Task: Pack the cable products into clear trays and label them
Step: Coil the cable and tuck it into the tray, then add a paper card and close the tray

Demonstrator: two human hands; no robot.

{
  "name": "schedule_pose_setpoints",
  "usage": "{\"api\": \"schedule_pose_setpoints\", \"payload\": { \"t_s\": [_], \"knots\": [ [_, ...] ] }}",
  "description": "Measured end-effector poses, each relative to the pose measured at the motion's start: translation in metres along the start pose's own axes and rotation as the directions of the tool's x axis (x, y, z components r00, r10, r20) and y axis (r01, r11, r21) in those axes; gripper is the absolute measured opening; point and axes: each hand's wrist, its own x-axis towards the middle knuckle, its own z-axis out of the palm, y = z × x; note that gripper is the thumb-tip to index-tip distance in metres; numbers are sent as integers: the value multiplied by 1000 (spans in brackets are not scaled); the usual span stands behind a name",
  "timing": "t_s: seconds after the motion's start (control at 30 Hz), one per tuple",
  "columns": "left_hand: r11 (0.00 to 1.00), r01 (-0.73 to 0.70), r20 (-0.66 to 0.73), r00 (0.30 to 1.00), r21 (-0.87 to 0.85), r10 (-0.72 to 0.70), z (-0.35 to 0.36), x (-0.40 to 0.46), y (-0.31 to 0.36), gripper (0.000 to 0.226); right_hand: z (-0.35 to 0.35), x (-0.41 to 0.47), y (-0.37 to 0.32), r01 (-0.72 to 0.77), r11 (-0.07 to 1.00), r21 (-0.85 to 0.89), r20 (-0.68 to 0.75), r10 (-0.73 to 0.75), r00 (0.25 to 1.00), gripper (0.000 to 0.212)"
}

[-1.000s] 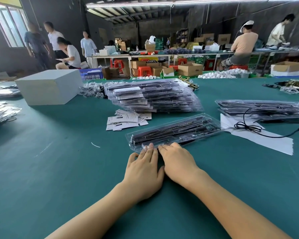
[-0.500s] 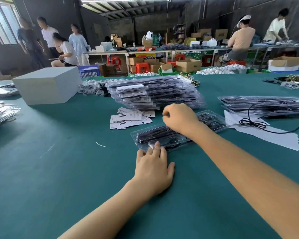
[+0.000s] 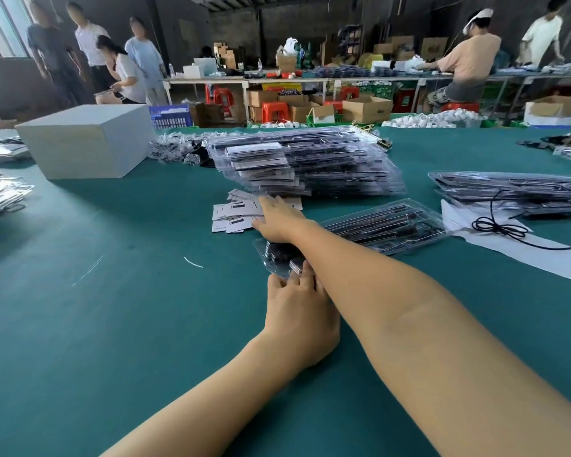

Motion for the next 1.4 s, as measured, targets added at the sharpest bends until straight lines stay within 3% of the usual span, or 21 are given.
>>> {"api": "schedule_pose_setpoints", "payload": {
  "t_s": [0.1, 0.23, 0.37, 0.57, 0.67, 0.93, 1.0, 1.13, 1.2, 1.27, 1.3, 1.4],
  "knots": [
    [1000, 3, -6, 1000, 10, -3, 0, 1, 0, 46, 3, -2, 0, -31, 999, -40, -64, 29, 998, 55],
    [999, -13, -29, 999, -43, 12, -6, -2, 1, 27, 4, -9, -9, 37, 987, -159, -241, -75, 968, 29],
    [996, -23, -48, 999, -87, 19, -6, -4, 0, 5, 0, -15, -12, 59, 985, -161, -223, -94, 970, 26],
    [999, -33, -53, 998, -22, 32, -3, -2, 1, 32, 0, -26, -8, 1, 996, -93, -301, -29, 953, 16],
    [1000, -26, -52, 998, 5, 27, -1, 0, 1, 41, -4, -31, -8, -77, 994, -76, -345, 47, 938, 22],
    [999, 18, 1, 1000, 33, -18, 4, 1, 0, 58, -34, -71, 17, -51, 944, 325, -507, 220, 833, 13],
    [999, 21, 0, 1000, 42, -21, 4, 1, -1, 58, -40, -93, 28, -3, 887, 461, -524, 275, 806, 12],
    [999, 23, -7, 1000, 45, -22, 6, 1, -2, 58, -43, -139, 50, -14, 702, 712, -403, 424, 811, 42],
    [999, 26, -21, 999, 35, -25, 8, 1, -2, 57, -42, -156, 58, -50, 488, 871, -240, 512, 825, 48],
    [1000, 27, -24, 999, 12, -26, 9, 0, -3, 56, -40, -172, 65, -57, 232, 971, -79, 538, 839, 43],
    [1000, 28, -27, 999, 1, -28, 10, 0, -3, 56, -38, -180, 67, -49, 153, 987, -42, 538, 842, 38],
    [999, 35, -46, 998, -27, -36, 11, 0, -3, 55, -27, -193, 76, -14, 150, 989, -75, 571, 817, 30]
  ]
}}
